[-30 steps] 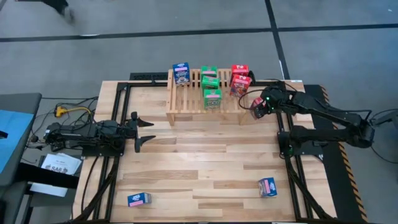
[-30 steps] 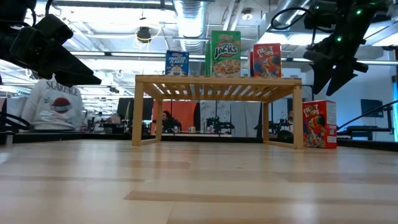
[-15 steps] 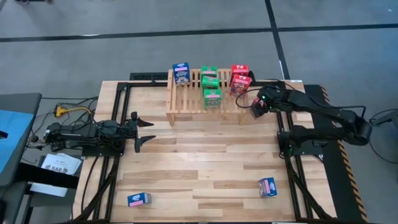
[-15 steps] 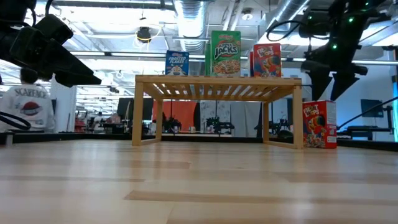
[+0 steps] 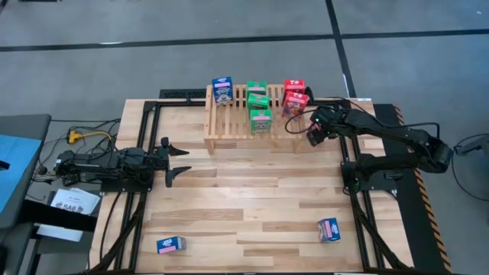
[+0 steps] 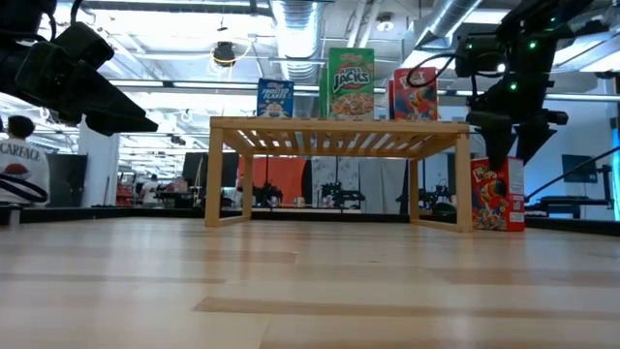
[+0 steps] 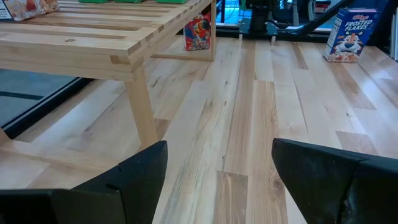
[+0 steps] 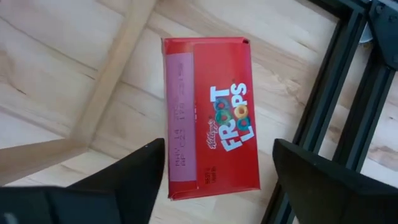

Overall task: Stack cereal on shelf
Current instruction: Put the red cereal box on the shelf aligned with the other red cereal box

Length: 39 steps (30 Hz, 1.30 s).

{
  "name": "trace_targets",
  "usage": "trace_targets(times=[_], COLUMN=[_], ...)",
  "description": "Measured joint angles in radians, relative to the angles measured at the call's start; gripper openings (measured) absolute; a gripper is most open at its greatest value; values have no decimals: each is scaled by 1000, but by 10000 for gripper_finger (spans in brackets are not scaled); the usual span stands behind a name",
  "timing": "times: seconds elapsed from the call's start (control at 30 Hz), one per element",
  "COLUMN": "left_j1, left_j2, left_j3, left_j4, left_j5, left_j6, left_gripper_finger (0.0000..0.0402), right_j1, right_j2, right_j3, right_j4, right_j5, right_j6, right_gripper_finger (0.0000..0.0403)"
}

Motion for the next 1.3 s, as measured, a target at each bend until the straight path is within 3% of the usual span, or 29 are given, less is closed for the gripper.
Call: trace_targets(times=[0.5, 0.9, 1.3], left_j1=[0, 0, 0], left_j2=[0, 0, 0], left_j3=[0, 0, 0], left_j4=[0, 0, 0], left_j5=[0, 0, 0], left_j6=[0, 0, 0], left_gripper_finger=[279, 279, 279], right_j1=[0, 43, 193], right_j2=[-3, -21, -75], right_j3=[0, 88, 340], right_j4=[-6, -172, -472], right_j5=[-47, -84, -83], right_j6=[8, 61, 116], right_gripper_finger=[208, 205, 204])
